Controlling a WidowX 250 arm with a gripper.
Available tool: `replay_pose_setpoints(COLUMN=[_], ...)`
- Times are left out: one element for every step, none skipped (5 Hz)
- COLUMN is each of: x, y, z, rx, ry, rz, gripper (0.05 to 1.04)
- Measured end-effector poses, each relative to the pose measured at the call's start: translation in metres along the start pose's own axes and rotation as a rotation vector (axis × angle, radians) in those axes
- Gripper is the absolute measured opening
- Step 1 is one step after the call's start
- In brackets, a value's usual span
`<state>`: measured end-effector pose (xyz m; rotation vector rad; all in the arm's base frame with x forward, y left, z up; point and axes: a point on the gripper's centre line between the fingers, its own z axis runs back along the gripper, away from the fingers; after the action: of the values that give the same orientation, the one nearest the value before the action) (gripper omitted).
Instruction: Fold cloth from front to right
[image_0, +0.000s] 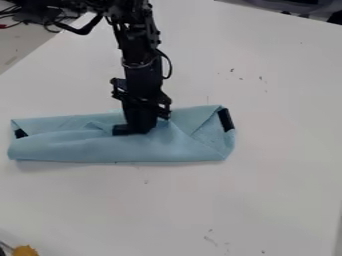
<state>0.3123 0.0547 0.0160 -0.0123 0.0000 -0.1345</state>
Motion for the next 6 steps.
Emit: replay_pose_setpoints(x=[0.010, 0.017, 0.023, 0.022, 0.022, 0.022], y=[0.002, 0.003, 0.004, 0.003, 0.003, 0.003], z=[0.020, 0.032, 0.041, 0.047, 0.049, 0.049], rx=[0.064, 0.099, 0.110, 0.107, 0.109, 0.108], ry=[-0.064, -0.112, -0.162, -0.187, -0.193, -0.191], rz=[-0.015, -0.018, -0.015, 0.009, 0.011, 0.011], gripper=[0.776, 0.996, 1.005, 1.001, 1.001, 1.001])
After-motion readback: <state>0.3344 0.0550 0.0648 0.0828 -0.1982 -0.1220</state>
